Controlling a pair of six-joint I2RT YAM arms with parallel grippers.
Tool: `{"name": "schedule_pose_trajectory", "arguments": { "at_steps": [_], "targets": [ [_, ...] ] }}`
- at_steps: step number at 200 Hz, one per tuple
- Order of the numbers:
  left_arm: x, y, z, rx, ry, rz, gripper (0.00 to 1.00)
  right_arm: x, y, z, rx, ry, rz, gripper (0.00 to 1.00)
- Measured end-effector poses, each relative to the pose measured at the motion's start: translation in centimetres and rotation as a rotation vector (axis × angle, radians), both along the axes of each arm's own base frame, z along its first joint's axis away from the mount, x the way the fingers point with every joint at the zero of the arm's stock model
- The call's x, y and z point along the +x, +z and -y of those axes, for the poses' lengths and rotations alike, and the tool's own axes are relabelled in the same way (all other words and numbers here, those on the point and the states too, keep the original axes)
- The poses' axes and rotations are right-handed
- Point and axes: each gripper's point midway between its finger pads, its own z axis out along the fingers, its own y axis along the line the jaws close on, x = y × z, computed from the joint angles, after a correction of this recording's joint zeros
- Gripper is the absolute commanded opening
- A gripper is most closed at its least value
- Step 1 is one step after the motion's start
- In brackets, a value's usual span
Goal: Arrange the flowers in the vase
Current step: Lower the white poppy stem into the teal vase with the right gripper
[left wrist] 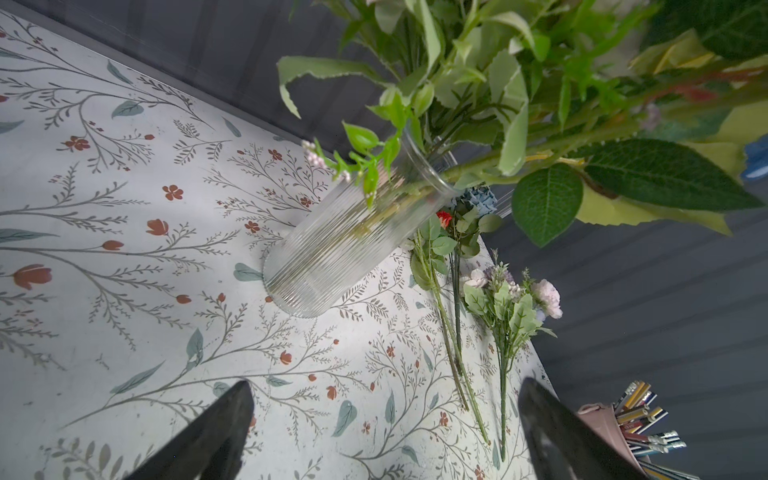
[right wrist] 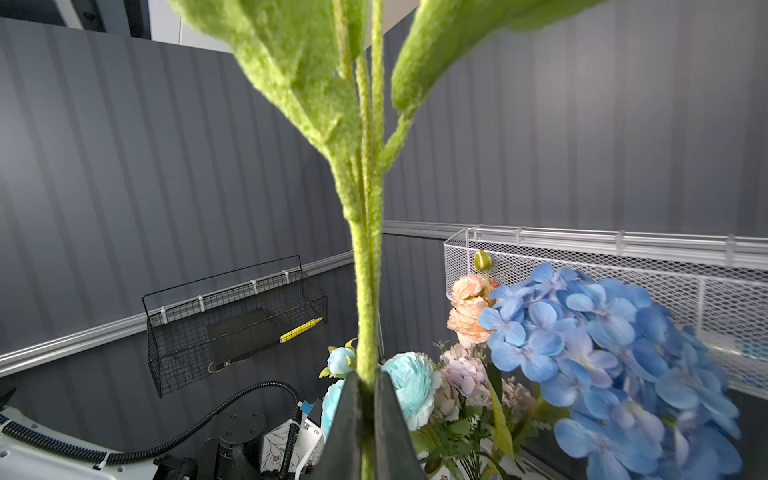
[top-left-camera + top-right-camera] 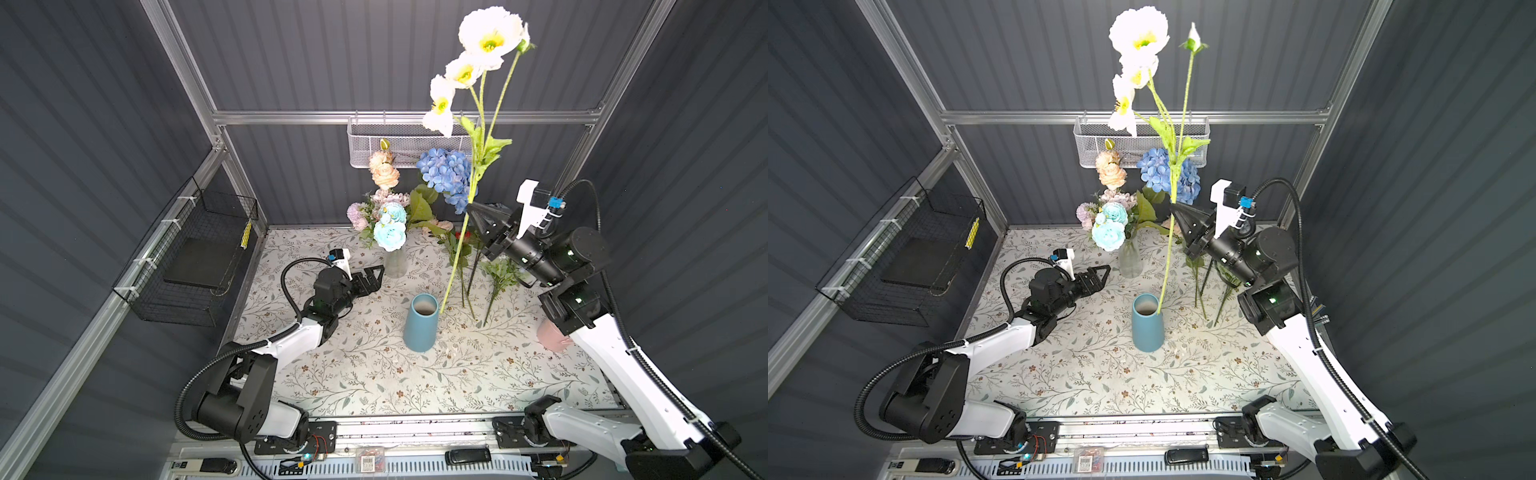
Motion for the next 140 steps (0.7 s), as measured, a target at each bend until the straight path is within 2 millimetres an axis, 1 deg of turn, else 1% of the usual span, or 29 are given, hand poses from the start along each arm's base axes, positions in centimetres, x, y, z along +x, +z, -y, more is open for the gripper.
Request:
{"name": "schedule_pose_trajectory", "arguments": {
  "at_steps": [27,60,77,95,117,140],
  "targets": [
    [-0.1,0.0,0.0,0.000,-0.003,0.000,0.99,0.5,0.5,-1.5,-0.015,0.016,0.059,0.00],
    [-0.1,0.2,0.0,0.000,-0.004,0.001,0.99,1.1,0.1,-2.9,-0.030,0.027,0.108,0.00],
    [-0.2,0.3,0.0,-0.001,-0.004,0.003,0.99,1.3,-0.6,-3.7,-0.033,0.032,0.138,0.00],
    [-0.2,0.3,0.0,0.000,-0.004,0.004,0.99,1.3,-2.3,-4.9,-0.050,0.039,0.159,0.00],
    [-0.3,0.2,-0.1,0.002,-0.004,0.001,0.99,1.6,-5.5,-6.5,-0.093,0.051,0.146,0.00],
    [-0.4,-0.2,-0.1,0.007,-0.004,-0.007,0.99,1.6,-8.9,-7.6,-0.139,0.050,0.120,0.00]
  ]
}}
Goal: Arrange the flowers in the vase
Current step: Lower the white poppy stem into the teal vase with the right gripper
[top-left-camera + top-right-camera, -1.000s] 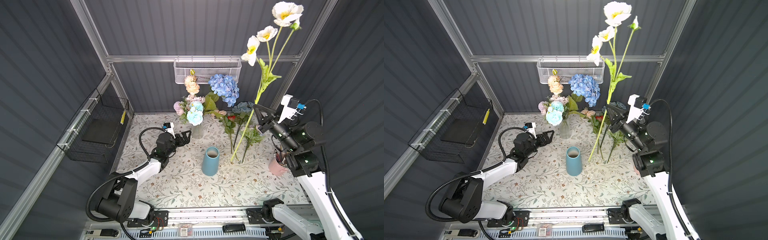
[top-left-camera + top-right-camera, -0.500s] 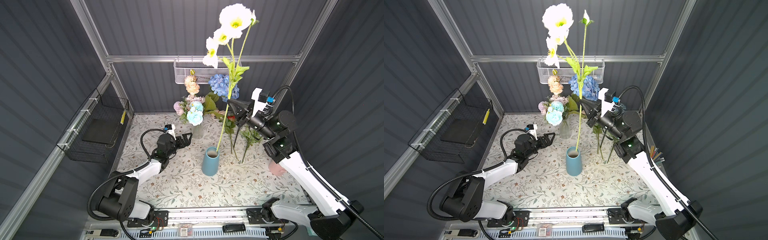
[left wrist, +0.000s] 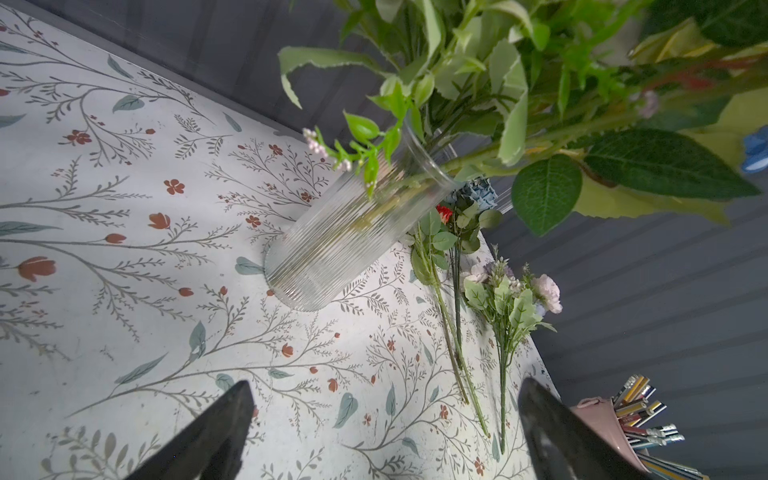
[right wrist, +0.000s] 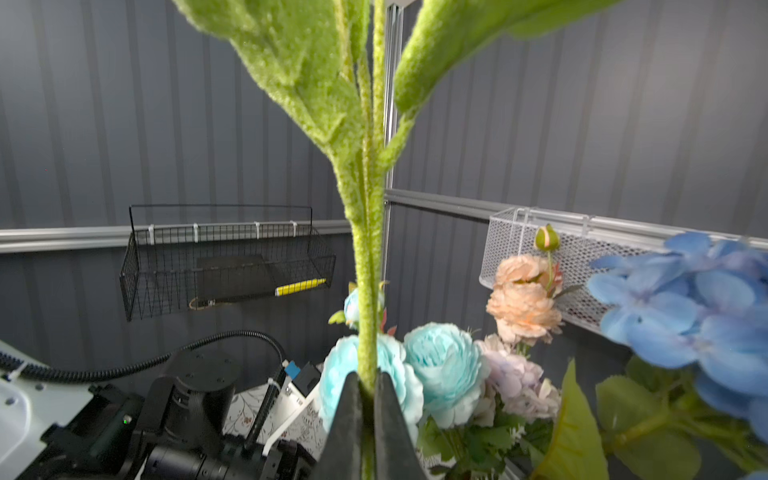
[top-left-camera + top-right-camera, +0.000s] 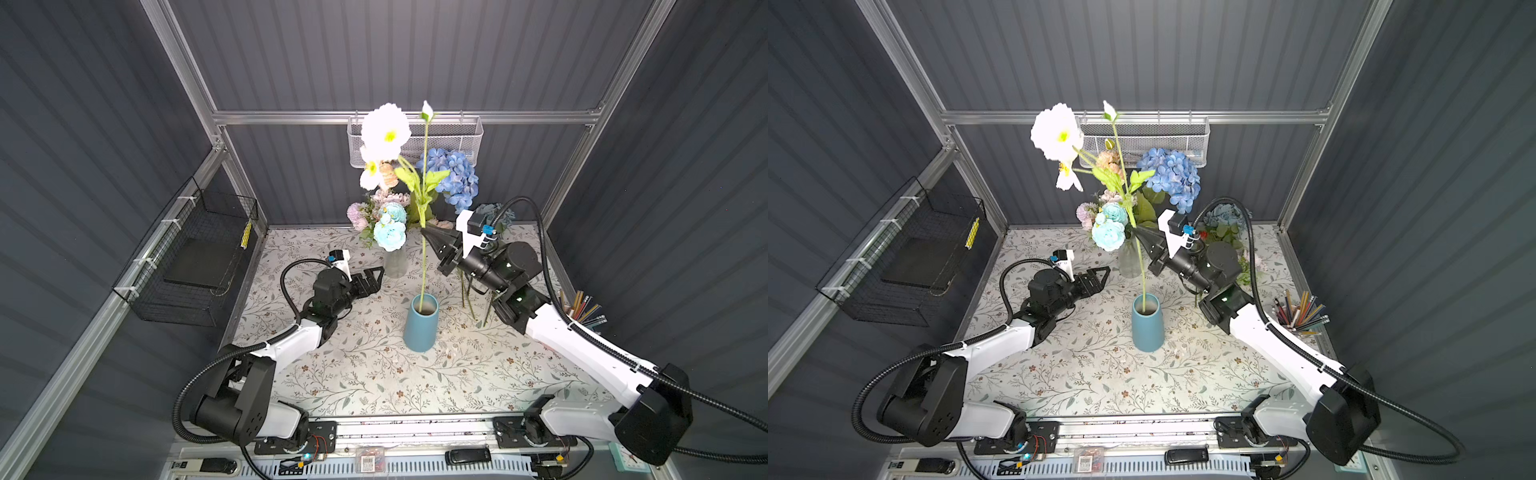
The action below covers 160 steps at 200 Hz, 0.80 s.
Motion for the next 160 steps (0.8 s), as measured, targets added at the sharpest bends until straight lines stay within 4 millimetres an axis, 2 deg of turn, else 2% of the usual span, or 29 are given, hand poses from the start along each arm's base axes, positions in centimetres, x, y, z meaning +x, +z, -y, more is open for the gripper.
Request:
{"name": "schedule_pose_trajectory", "arguments": {
  "at_steps": [32,93,160],
  "targets": [
    [0.0,0.0,0.0,0.000,-0.001,-0.001,0.99,-0.3,-3.9,-0.6,-0.043,-0.021,-0.048,0.00],
    [-0.1,0.0,0.2,-0.003,-0.011,-0.002,0.99,-1.2,-9.8,-1.1,-0.103,-0.061,-0.142,0.00],
    [-0.4,-0.1,0.5,-0.012,-0.037,0.001,0.99,-1.5,-12.7,-1.6,-0.175,-0.119,-0.159,0.00]
  ]
}}
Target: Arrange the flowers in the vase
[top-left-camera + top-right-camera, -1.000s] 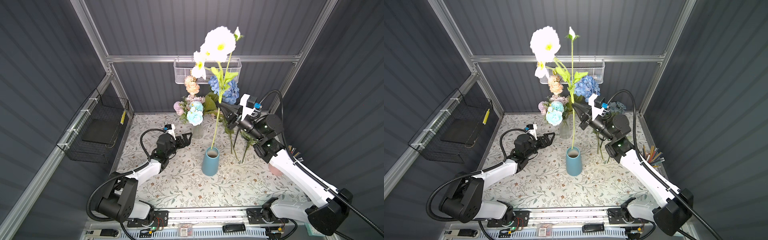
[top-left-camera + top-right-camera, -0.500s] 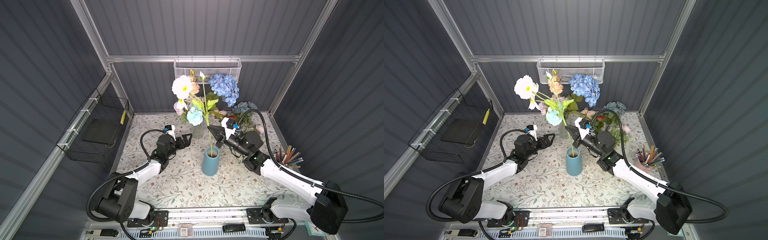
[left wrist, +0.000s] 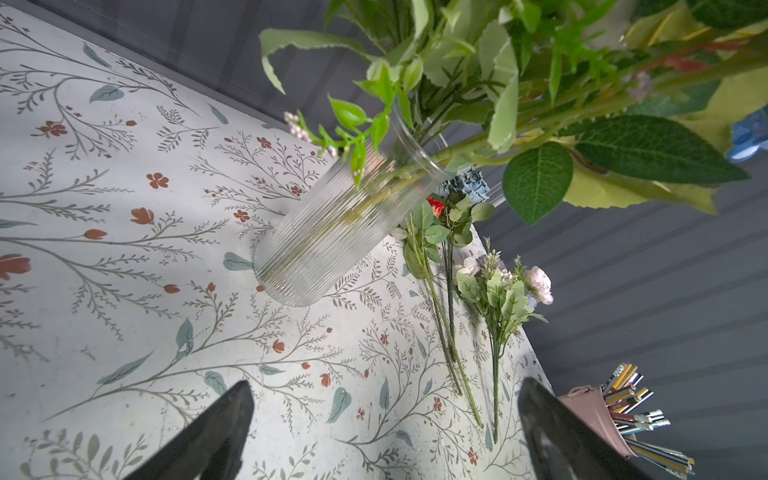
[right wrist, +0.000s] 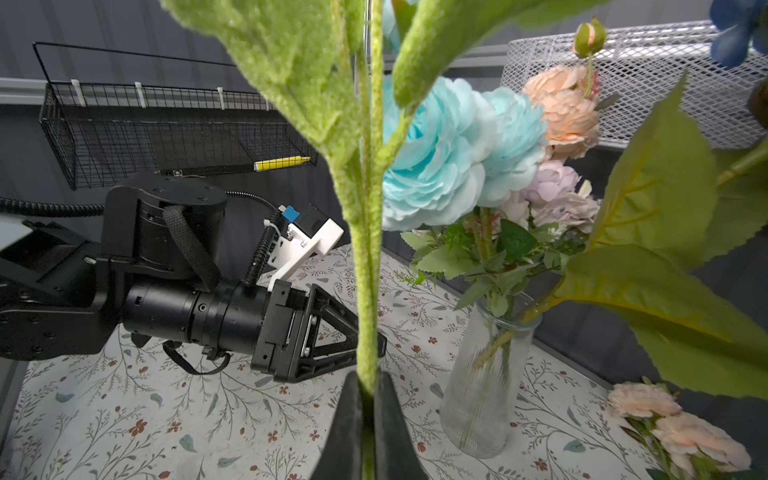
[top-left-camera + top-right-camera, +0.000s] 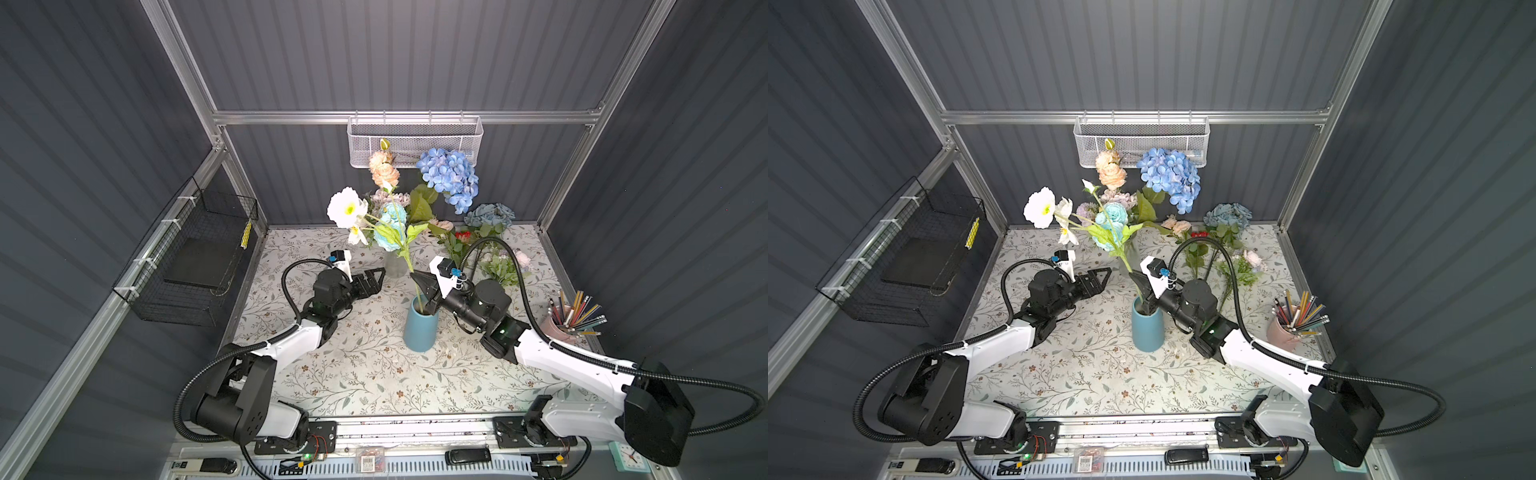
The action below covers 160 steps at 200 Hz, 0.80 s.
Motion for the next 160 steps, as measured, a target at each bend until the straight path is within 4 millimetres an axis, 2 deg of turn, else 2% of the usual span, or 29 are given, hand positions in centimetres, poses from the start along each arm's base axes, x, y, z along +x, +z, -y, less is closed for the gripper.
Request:
{"name": "schedule_pose_trajectory", "arguments": {
  "at_steps": [34,47,90,122,160],
  "targets": [
    [-1.6,0.1,0.3,-0.010,-0.052,-0.001,0.99,-0.1,-1.1,-0.3,-0.045,-0.018,-0.013,0.02],
    [-2.5,1.1,0.5,-0.012,-0.083,0.019,0.99,-0.2,-1.5,-0.3,-0.056,-0.026,-0.018,0.03],
    [-6.1,6.1,2.5,-0.025,-0.203,0.159,0.99,-0.2,-2.1,-0.2,-0.073,-0.043,-0.034,0.06],
    [-7.9,7.8,5.3,-0.032,-0.301,0.208,0.99,-0.2,-2.1,-0.3,-0.084,-0.050,-0.039,0.09],
    [-8.0,9.0,6.9,-0.054,-0.338,0.249,0.99,-0.1,-2.6,-0.3,-0.114,-0.059,-0.055,0.20]
  ]
}}
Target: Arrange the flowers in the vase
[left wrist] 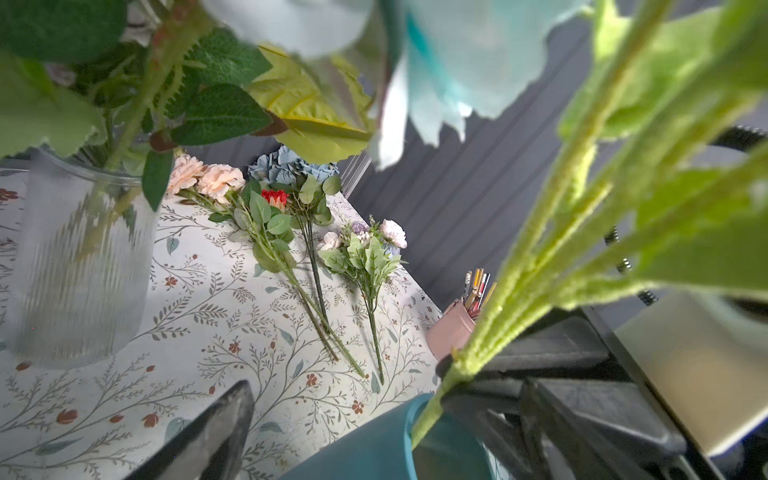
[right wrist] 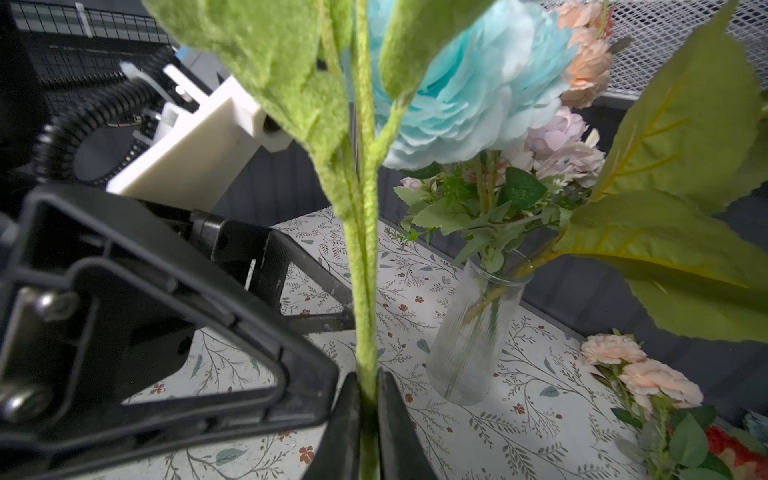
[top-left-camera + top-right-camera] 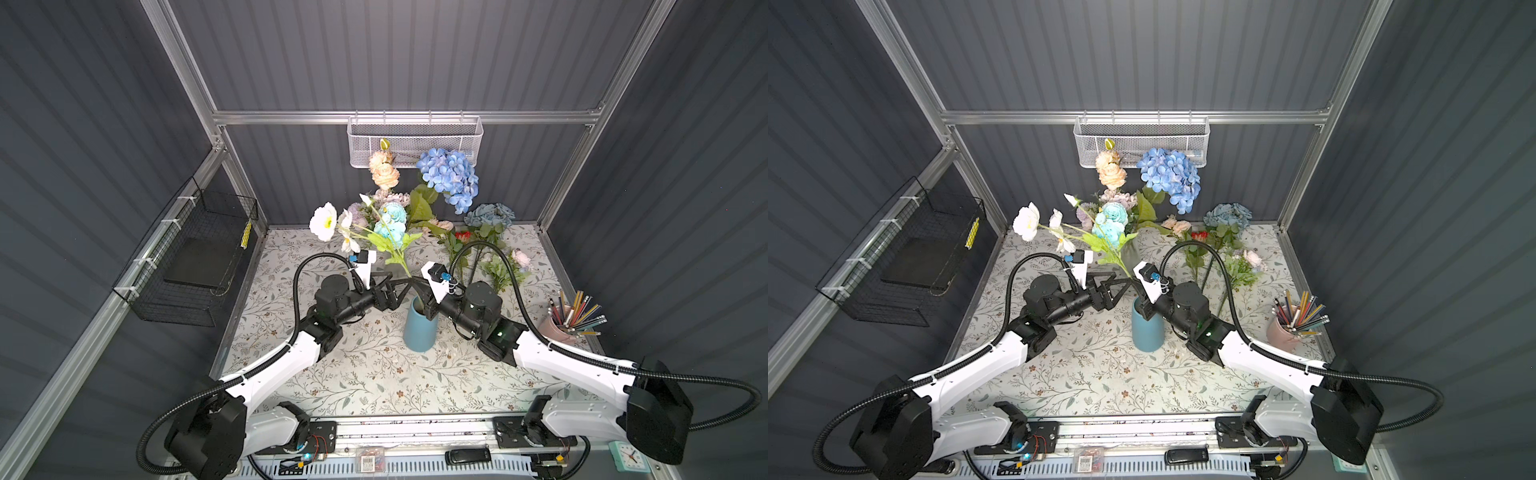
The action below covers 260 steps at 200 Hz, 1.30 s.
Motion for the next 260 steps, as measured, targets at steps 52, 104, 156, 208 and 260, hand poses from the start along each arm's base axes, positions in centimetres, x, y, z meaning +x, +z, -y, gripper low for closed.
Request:
{"name": "schedule_pose_trajectory", "arguments": {
  "at_steps": [52,104,156,208,260],
  "targets": [
    [1.6,1.8,0.5,-0.039,0.029,0.060,0.99,-0.4,-3.0,0.1,-0.097,0.007,-0.072,0.31],
    [2.5,2.7,0.1,-0.049,0.082,0.093,0.99,-0.9,-2.2,0.6,-0.090,0.007,-0.064,0.51],
    [3.1,2.4,-0.4,-0.030,0.125,0.096,0.99,-2.4,3.1,3.0,0.014,-0.014,0.013,0.61],
    [3.2,1.9,-0.4,-0.012,0.133,0.092,0.99,1.0,2.1,7.9,0.017,-0.219,-0.071,0.64],
    [3.3,1.5,-0.5,0.000,0.139,0.080,0.99,5.9,-4.0,14.9,0.007,-0.498,-0.349,0.63]
  ]
}}
